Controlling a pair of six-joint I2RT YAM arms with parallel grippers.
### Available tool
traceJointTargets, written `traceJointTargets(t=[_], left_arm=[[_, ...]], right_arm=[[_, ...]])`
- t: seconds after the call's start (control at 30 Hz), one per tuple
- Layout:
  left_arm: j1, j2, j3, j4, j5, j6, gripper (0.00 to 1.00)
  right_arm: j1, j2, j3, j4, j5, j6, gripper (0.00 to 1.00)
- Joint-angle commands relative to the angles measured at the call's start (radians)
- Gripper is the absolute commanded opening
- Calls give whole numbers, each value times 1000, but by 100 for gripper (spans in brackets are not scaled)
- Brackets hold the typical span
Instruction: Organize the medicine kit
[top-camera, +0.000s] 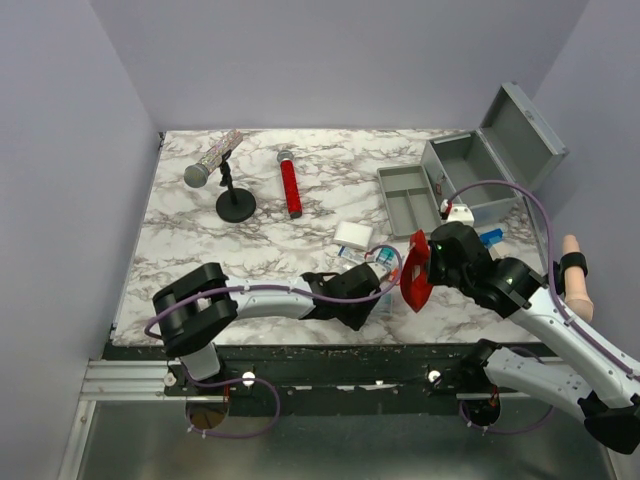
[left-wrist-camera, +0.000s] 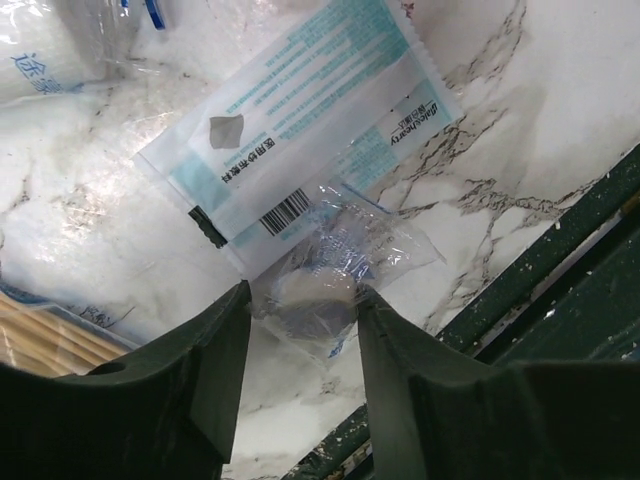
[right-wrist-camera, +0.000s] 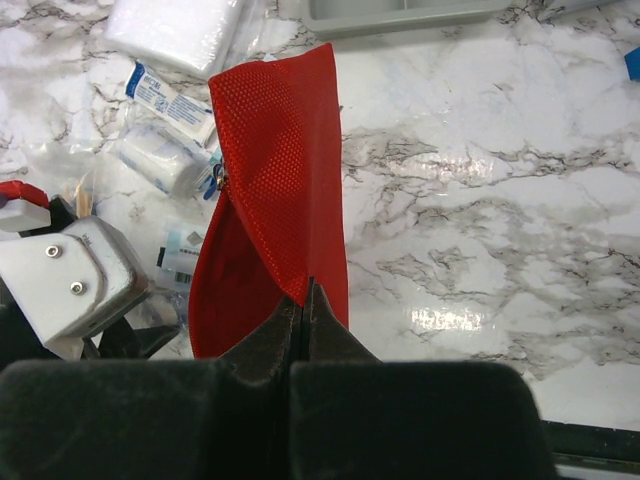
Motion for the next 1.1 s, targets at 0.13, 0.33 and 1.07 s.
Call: traceJointTargets(t=[0.13,0.33,1.07], left_arm=[[-2,-108,-29,25,-99,-22,38],[-1,-269,-43,-12,-190,-51,36],[35,-465,-39,622,23,-5,40]], right_arm=[[-4,-12,-4,-8,23,-4,1],[-2,0,10,15,5,-12,1],[-2,87,165,92,-243,43,1]])
